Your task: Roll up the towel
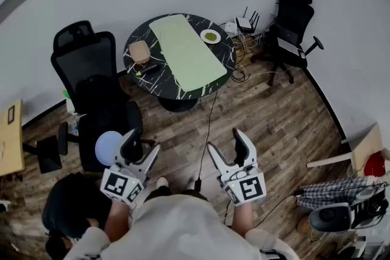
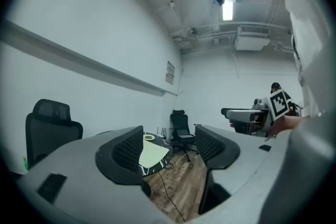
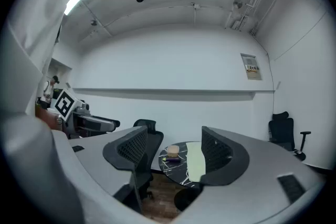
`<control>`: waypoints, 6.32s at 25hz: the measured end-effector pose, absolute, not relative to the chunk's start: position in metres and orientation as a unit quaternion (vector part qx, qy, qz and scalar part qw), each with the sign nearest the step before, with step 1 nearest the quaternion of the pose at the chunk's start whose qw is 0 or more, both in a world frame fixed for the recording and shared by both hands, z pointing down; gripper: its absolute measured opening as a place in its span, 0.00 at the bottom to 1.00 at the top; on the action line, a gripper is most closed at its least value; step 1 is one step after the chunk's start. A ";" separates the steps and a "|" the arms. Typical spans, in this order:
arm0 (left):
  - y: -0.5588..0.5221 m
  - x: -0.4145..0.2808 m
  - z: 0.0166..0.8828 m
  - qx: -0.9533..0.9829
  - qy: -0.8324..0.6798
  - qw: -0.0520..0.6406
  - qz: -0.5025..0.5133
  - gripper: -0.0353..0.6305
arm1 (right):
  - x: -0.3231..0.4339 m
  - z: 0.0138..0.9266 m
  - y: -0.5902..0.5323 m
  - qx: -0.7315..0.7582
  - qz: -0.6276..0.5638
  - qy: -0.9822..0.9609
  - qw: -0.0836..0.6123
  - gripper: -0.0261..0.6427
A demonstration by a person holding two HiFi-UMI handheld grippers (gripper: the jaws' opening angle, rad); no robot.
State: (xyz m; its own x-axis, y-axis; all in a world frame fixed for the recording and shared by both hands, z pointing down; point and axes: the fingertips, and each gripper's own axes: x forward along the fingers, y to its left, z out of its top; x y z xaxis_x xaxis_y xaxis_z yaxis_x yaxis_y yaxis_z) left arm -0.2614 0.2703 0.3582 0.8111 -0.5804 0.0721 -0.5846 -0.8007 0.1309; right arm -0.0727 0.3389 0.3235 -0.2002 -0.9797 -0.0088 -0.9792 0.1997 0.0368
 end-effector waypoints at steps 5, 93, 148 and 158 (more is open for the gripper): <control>0.264 -0.259 0.356 0.950 -0.302 0.075 0.010 0.48 | -0.072 0.323 0.334 0.633 -0.019 -0.774 0.010 0.47; -0.012 -0.030 0.569 0.923 -0.152 0.046 0.351 0.48 | 0.155 0.498 0.018 0.509 0.033 -0.789 0.343 0.47; 0.032 -0.101 0.720 0.796 -0.113 0.094 0.587 0.07 | 0.164 0.716 0.048 0.086 0.174 -0.799 0.569 0.05; -0.091 -0.096 0.706 0.790 -0.238 0.079 0.560 0.07 | 0.175 0.707 -0.084 0.238 0.106 -0.798 0.543 0.05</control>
